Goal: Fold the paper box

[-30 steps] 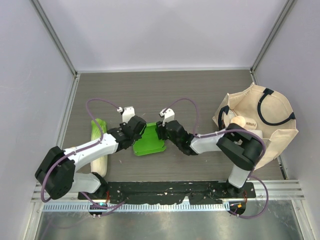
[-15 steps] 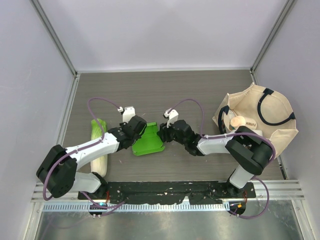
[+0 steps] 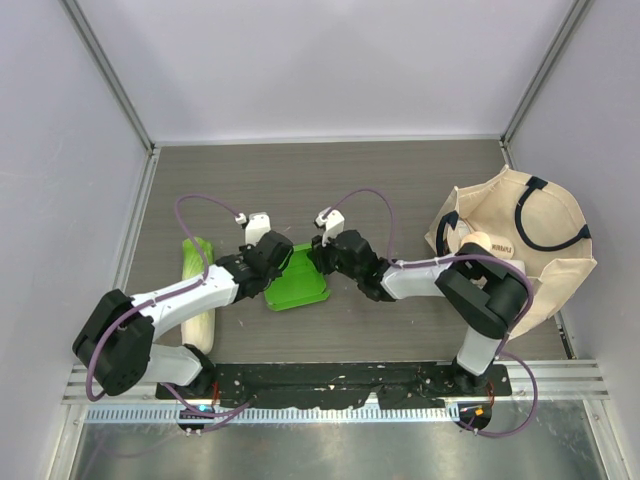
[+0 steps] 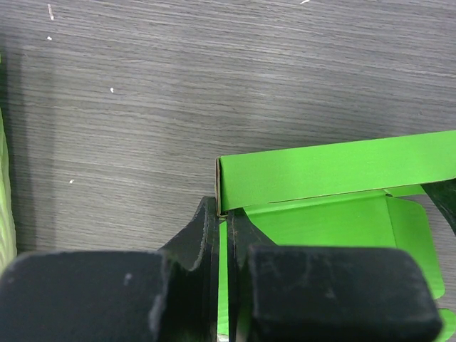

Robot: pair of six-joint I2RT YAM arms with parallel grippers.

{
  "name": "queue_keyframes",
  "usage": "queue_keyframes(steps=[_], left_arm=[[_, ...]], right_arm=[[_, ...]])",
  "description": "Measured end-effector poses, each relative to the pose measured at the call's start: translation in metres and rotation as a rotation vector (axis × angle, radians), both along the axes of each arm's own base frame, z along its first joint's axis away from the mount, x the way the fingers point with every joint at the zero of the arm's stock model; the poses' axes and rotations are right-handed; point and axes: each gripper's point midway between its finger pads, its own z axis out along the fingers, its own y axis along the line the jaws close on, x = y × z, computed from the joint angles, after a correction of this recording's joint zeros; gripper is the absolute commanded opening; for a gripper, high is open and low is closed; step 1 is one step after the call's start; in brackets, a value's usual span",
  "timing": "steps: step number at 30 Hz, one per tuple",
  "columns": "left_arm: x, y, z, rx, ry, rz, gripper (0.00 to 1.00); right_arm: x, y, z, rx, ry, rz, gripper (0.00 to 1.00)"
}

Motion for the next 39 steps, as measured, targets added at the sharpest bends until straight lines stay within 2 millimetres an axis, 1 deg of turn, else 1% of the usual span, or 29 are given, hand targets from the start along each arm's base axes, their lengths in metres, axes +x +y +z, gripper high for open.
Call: queue_keyframes(steps=[1,2,4,6,9,10,11,13,15,18,19,20,22,26,29,33,39], left_arm=[[0.000,0.000,0.000,0.000,0.000,0.000,0.00],[0.000,0.000,0.000,0.000,0.000,0.000,0.00],[0.000,0.000,0.000,0.000,-0.001,-0.001,0.00],[0.000,0.000,0.001,0.001,-0.001,-0.003,0.00],[0.000,0.000,0.001,0.004,0.000,-0.007,0.00],[0.000,-0.001,0.000,0.005,0.002,-0.010,0.00],[0.000,0.000,0.000,0.005,0.002,-0.010,0.00],[0.000,0.000,0.000,0.006,0.004,-0.012,0.00],[0.000,-0.001,0.000,0.002,0.004,-0.014,0.00],[0.000,-0.003,0.002,-0.007,0.003,-0.013,0.00],[0.000,-0.002,0.002,-0.008,0.005,-0.011,0.00],[0.000,-0.002,0.003,-0.014,0.006,-0.008,0.00],[-0.001,-0.002,0.004,-0.020,0.012,-0.004,0.00],[-0.004,-0.005,0.002,-0.035,0.030,-0.010,0.00],[-0.005,-0.010,0.001,-0.059,0.040,-0.019,0.00],[-0.007,-0.016,0.003,-0.096,0.046,-0.030,0.00],[-0.011,-0.021,0.000,-0.130,0.066,-0.035,0.00]], right_arm=[[0.000,0.000,-0.001,-0.002,0.002,0.000,0.34],[0.000,0.000,-0.003,-0.006,0.004,0.001,0.34],[0.000,0.000,-0.006,-0.012,0.006,0.002,0.34],[-0.001,-0.001,-0.007,-0.016,0.007,0.003,0.31],[-0.003,-0.003,-0.010,-0.019,0.010,0.004,0.18],[-0.003,-0.003,-0.011,-0.019,0.013,0.002,0.04],[-0.003,-0.004,-0.012,-0.021,0.013,0.001,0.01],[-0.001,-0.004,-0.013,-0.026,0.008,-0.016,0.01],[0.005,-0.001,-0.013,-0.038,-0.006,-0.050,0.01],[0.017,0.005,-0.014,-0.098,-0.061,-0.176,0.01],[0.026,0.005,-0.013,-0.135,-0.098,-0.267,0.01],[0.023,0.010,-0.013,-0.145,-0.108,-0.277,0.01],[0.024,0.010,-0.013,-0.193,-0.154,-0.373,0.01],[0.018,-0.002,-0.014,-0.267,-0.228,-0.515,0.01],[0.016,-0.008,-0.012,-0.286,-0.258,-0.553,0.01],[0.016,-0.012,-0.013,-0.278,-0.283,-0.550,0.01],[0.019,-0.008,-0.015,-0.223,-0.279,-0.503,0.01]])
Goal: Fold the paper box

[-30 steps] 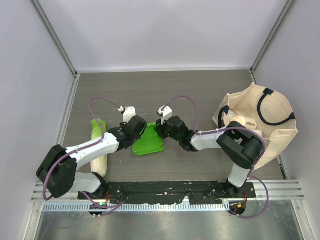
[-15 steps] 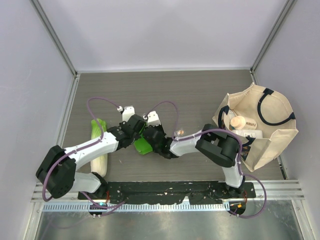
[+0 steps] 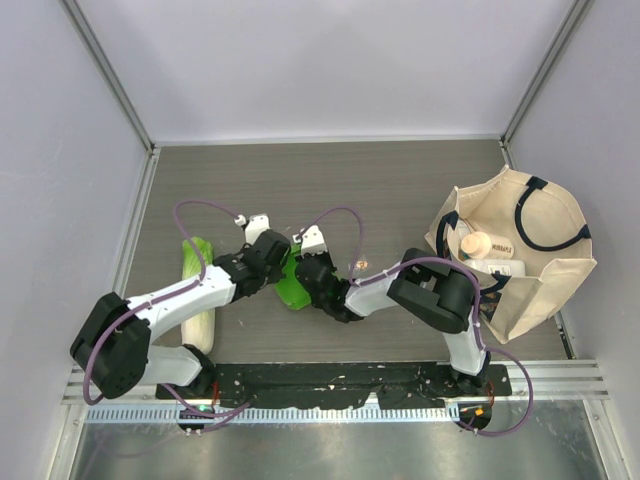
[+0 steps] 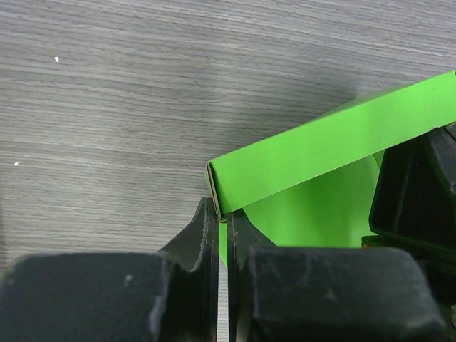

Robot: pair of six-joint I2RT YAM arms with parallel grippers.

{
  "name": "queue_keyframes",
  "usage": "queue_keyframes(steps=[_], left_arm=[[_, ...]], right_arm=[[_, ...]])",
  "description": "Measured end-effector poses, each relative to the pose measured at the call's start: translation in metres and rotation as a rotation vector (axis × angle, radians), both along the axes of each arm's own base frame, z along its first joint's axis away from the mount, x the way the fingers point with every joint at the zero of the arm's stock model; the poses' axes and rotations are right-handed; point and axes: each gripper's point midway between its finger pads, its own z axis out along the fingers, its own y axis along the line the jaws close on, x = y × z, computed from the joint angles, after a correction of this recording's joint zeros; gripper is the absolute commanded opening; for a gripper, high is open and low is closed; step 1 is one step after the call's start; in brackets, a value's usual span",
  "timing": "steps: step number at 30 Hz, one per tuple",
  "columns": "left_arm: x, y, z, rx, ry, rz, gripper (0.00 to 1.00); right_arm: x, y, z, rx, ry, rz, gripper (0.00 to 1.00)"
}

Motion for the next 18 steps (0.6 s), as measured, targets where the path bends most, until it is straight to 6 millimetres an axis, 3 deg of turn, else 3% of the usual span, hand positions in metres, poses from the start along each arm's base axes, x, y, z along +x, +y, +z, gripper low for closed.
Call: queue_keyframes(steps=[10,13,14,18], left_arm=[[-0.004,-0.010,-0.006,-0.075,0.025,0.000,0.00],[-0.003,-0.010,-0.007,-0.077,0.023,0.009,0.00],[-0.003,-0.009,-0.007,-0.073,0.023,0.015,0.00],[0.001,-0.008,-0.009,-0.067,0.011,0.035,0.00]], right_arm=[[0.007,-0.001,0.001,-0.001,-0.027,-0.023,0.03],[0.006,-0.001,0.000,0.003,-0.023,-0.023,0.31],[0.006,-0.001,0.000,0.008,-0.018,-0.024,0.48],[-0.004,-0.008,-0.010,-0.033,0.064,-0.009,0.63]])
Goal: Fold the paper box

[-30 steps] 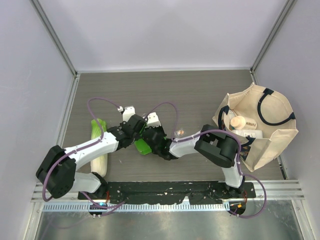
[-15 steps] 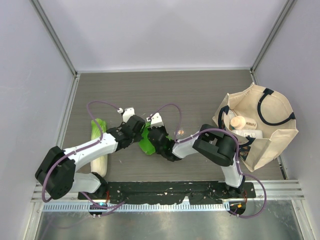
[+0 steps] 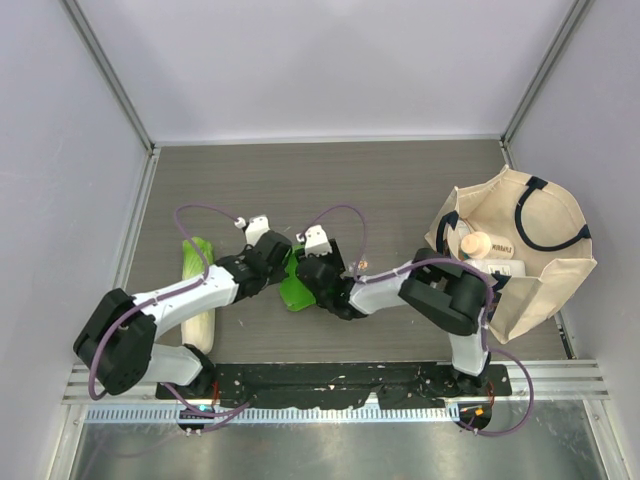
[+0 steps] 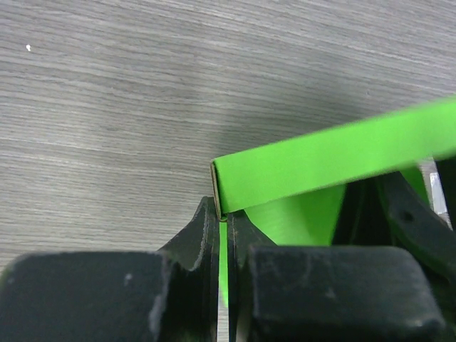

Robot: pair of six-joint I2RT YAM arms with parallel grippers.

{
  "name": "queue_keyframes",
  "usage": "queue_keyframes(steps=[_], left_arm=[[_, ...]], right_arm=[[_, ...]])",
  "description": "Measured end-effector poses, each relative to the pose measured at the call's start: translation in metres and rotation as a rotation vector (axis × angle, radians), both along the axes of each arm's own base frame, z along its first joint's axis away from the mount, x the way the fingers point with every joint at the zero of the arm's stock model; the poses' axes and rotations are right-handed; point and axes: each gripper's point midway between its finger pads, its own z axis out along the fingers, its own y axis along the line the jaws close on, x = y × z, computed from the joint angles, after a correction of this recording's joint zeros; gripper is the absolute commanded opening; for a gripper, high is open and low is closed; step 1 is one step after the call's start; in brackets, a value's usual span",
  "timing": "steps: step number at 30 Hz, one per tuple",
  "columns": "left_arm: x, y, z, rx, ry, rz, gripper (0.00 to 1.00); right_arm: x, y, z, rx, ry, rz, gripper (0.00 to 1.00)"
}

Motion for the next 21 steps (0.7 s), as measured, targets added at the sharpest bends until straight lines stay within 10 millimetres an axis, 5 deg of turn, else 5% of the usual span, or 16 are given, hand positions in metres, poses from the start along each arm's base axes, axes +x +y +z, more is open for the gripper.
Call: queue_keyframes(steps=[4,12,21], left_arm=[[0.006,0.001,-0.001,0.003,-0.017,0.022,0.00],[0.012,-0.003,-0.001,-0.008,-0.030,0.033,0.00],[0.002,-0.009,0.000,-0.052,0.012,-0.005,0.00]], right_arm=[[-0.027,-0.029,0.005,-0.021,0.113,0.021,0.68],[-0.074,-0.071,0.072,0.161,0.249,0.091,0.73],[-0.099,-0.082,0.032,0.453,0.562,0.098,0.72]])
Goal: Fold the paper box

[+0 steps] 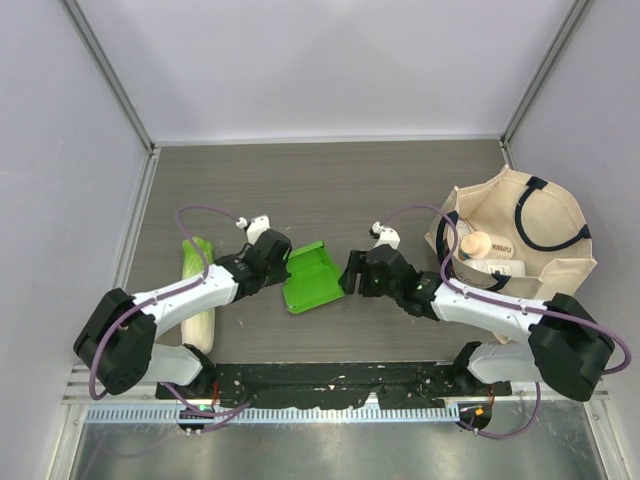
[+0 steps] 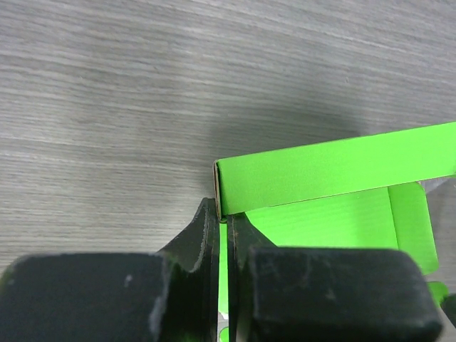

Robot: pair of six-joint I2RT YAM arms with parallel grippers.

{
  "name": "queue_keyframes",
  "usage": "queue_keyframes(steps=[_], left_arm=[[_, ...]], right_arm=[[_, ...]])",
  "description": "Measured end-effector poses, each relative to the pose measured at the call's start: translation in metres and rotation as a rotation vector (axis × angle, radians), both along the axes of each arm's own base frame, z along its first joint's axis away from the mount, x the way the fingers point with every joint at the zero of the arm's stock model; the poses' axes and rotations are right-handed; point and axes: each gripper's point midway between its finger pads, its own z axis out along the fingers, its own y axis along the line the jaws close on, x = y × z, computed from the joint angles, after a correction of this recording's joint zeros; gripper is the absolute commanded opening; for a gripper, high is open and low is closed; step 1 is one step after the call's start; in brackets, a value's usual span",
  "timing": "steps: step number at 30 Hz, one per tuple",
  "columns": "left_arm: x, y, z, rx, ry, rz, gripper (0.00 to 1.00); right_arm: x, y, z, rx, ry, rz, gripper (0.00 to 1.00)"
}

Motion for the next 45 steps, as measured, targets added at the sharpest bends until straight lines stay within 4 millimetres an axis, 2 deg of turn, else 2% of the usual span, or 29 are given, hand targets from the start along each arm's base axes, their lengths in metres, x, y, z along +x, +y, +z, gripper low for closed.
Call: queue_keyframes(steps=[3,6,7,9,10,12,13,14,16,20,22,23,24,25,28,30,32,34,36,40,44,45], left_arm=[[-0.005,-0.003,0.000,-0.019,0.022,-0.014,0.00],[-0.007,-0.005,0.000,-0.038,0.034,-0.016,0.01],[-0.008,-0.006,0.000,-0.046,0.038,-0.014,0.04],[-0.010,-0.006,0.000,-0.057,0.043,-0.012,0.08],[-0.011,-0.006,0.000,-0.063,0.047,-0.013,0.21],[-0.013,-0.006,0.000,-0.069,0.051,-0.017,0.38],[-0.014,-0.007,0.000,-0.071,0.053,-0.023,0.57],[-0.016,-0.007,0.001,-0.075,0.056,-0.032,0.63],[-0.022,-0.007,0.005,-0.084,0.054,-0.076,0.70],[-0.041,-0.008,0.038,-0.147,-0.006,-0.198,0.71],[-0.051,-0.011,0.068,-0.195,-0.079,-0.280,0.71],[-0.058,-0.013,0.080,-0.220,-0.107,-0.328,0.73],[-0.066,-0.016,0.094,-0.246,-0.137,-0.386,0.82],[-0.073,-0.020,0.103,-0.259,-0.154,-0.434,0.84],[-0.096,-0.045,0.131,-0.256,-0.208,-0.616,0.89],[-0.110,-0.068,0.139,-0.192,-0.243,-0.739,0.90],[-0.117,-0.087,0.137,-0.096,-0.270,-0.828,0.91],[-0.120,-0.107,0.124,0.037,-0.283,-0.908,0.93],[-0.117,-0.120,0.099,0.187,-0.271,-0.961,0.91],[-0.099,-0.120,0.060,0.435,-0.241,-0.971,0.86],[-0.084,-0.119,0.050,0.547,-0.243,-0.943,0.77],[-0.081,-0.119,0.050,0.563,-0.245,-0.937,0.69]], right_arm=[[0.002,0.002,-0.008,0.085,0.083,-0.053,0.69],[0.006,0.017,-0.015,0.175,0.154,-0.081,0.60],[0.004,0.023,-0.019,0.199,0.181,-0.079,0.53],[-0.001,0.036,-0.026,0.243,0.236,-0.065,0.47],[-0.003,0.040,-0.028,0.257,0.256,-0.062,0.30],[-0.008,0.047,-0.033,0.281,0.299,-0.057,0.21],[-0.010,0.049,-0.034,0.288,0.312,-0.056,0.16],[-0.011,0.050,-0.034,0.300,0.325,-0.066,0.15],[-0.010,0.052,-0.030,0.326,0.340,-0.079,0.09],[-0.001,0.055,-0.016,0.366,0.383,-0.081,0.09],[0.007,0.054,-0.009,0.367,0.397,-0.078,0.09],[0.011,0.053,-0.006,0.362,0.410,-0.073,0.09],[0.015,0.052,-0.004,0.355,0.420,-0.073,0.09],[0.018,0.050,-0.003,0.350,0.428,-0.073,0.09],[0.023,0.044,0.004,0.336,0.460,-0.067,0.09],[0.024,0.043,0.008,0.329,0.481,-0.057,0.09],[0.026,0.044,0.013,0.331,0.503,-0.044,0.09],[0.026,0.046,0.012,0.335,0.535,-0.033,0.09],[0.023,0.046,0.009,0.336,0.571,-0.026,0.09],[0.015,0.045,0.007,0.338,0.615,-0.011,0.09],[0.011,0.045,0.007,0.339,0.637,-0.007,0.09],[0.010,0.045,0.007,0.339,0.641,-0.006,0.09]])
